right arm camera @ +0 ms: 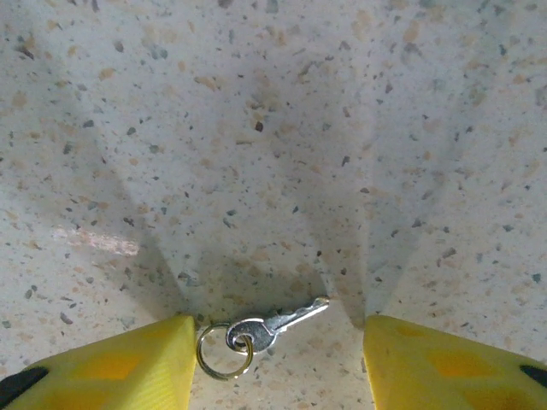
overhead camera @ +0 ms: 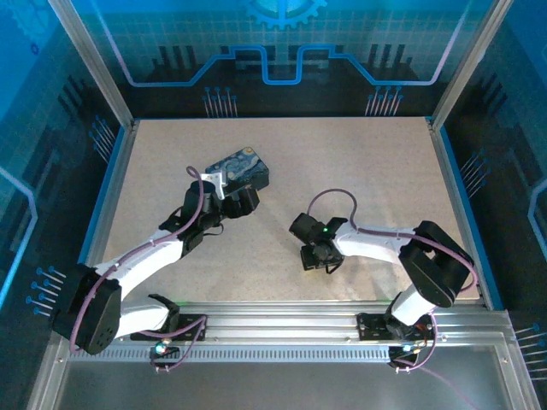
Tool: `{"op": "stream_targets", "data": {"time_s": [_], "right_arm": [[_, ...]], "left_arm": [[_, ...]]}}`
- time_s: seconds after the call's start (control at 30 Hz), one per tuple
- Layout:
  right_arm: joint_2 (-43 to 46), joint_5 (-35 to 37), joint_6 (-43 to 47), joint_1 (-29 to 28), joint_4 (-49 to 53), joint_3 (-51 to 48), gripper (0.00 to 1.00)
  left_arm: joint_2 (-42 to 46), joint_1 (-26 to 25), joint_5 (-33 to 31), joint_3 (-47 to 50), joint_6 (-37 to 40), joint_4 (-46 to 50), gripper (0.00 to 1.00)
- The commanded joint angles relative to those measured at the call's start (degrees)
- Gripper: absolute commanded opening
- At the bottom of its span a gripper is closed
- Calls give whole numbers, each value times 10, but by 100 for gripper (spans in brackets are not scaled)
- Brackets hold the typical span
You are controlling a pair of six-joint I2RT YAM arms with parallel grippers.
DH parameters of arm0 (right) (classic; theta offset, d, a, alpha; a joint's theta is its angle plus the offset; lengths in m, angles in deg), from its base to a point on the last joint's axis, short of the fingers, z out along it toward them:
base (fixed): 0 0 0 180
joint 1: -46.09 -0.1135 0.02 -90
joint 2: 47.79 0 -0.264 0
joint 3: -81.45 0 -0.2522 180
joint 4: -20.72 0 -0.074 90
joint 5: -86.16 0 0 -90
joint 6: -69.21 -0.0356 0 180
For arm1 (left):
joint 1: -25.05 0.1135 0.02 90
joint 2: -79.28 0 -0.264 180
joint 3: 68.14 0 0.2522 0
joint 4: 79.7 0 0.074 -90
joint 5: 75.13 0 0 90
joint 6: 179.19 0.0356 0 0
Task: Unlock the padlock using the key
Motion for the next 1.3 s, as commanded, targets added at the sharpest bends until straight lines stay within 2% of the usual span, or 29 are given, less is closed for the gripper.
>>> {"op": "stream_targets", "data": {"time_s": [0.0, 1.27], "right_arm": [[16, -4, -17, -4, 19, -15, 55], [83, -41, -14, 63, -40, -100, 20]], "left_arm": [[-4, -4, 5, -18, -4, 1, 99], [-13, -4, 15, -35, -4, 9, 99]]}}
